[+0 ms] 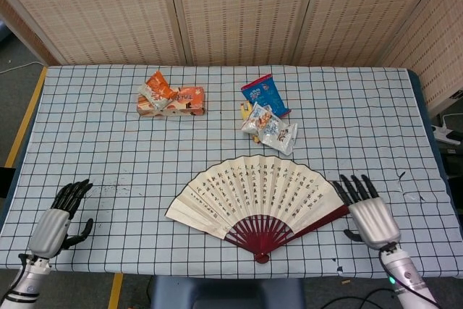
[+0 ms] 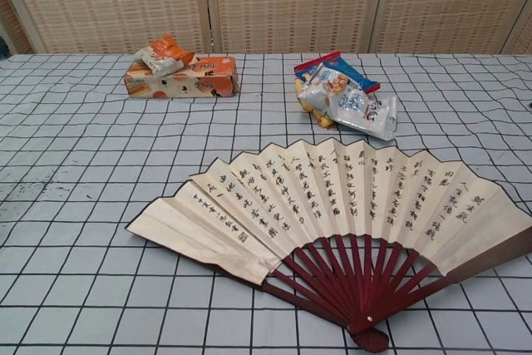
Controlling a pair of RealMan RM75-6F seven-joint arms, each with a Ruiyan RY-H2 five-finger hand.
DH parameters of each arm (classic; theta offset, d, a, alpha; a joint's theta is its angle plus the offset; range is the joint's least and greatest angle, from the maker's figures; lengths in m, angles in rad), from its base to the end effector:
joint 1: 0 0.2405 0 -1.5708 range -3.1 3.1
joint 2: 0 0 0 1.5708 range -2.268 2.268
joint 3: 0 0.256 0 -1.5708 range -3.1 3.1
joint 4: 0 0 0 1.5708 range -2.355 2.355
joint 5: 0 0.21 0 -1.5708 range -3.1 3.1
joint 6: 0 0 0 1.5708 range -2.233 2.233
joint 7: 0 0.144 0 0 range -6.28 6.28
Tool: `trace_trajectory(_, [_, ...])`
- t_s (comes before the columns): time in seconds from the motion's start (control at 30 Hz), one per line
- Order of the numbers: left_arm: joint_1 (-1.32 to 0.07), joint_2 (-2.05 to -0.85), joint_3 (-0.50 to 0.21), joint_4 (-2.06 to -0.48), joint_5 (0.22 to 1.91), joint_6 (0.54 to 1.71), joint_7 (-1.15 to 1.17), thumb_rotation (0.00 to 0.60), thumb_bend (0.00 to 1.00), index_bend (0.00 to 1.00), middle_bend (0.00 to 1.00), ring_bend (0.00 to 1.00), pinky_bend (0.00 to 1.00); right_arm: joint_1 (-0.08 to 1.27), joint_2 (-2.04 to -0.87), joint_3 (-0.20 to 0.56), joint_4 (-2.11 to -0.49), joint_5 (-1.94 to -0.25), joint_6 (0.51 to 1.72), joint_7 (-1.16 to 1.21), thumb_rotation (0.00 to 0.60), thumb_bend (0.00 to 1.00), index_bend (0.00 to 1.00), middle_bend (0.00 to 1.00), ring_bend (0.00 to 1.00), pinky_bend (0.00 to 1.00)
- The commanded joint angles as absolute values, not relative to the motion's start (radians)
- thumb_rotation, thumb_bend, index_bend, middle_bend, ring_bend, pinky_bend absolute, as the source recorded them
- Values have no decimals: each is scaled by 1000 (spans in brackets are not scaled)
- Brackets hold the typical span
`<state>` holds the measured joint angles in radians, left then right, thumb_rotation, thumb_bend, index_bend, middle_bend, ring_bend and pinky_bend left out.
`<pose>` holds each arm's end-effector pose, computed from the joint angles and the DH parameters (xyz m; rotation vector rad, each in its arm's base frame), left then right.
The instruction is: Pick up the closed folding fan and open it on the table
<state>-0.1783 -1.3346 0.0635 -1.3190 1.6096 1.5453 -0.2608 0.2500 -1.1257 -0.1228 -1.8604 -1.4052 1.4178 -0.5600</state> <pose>-0.3176 0.1897 0.1006 -1.5135 -0.9902 -1.1306 -0.2601 -0.1812 0.1112 1.6897 -0.7409 0.5926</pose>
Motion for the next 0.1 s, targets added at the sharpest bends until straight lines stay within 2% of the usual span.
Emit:
trace_trajectory(0.03, [-105, -1206, 49, -1482, 1552, 1606, 45, 600, 459, 0, 0, 0, 18, 87, -1073, -114, -1737, -1466, 1609, -327, 538, 59, 0, 0, 0, 0])
trace_trajectory(0.1, [-99, -1204, 38, -1490, 1577, 1642, 66, 600, 446, 0, 0, 0, 17, 78, -1071, -79, -1716, -1461, 1638, -262, 535, 60, 0, 0, 0, 0])
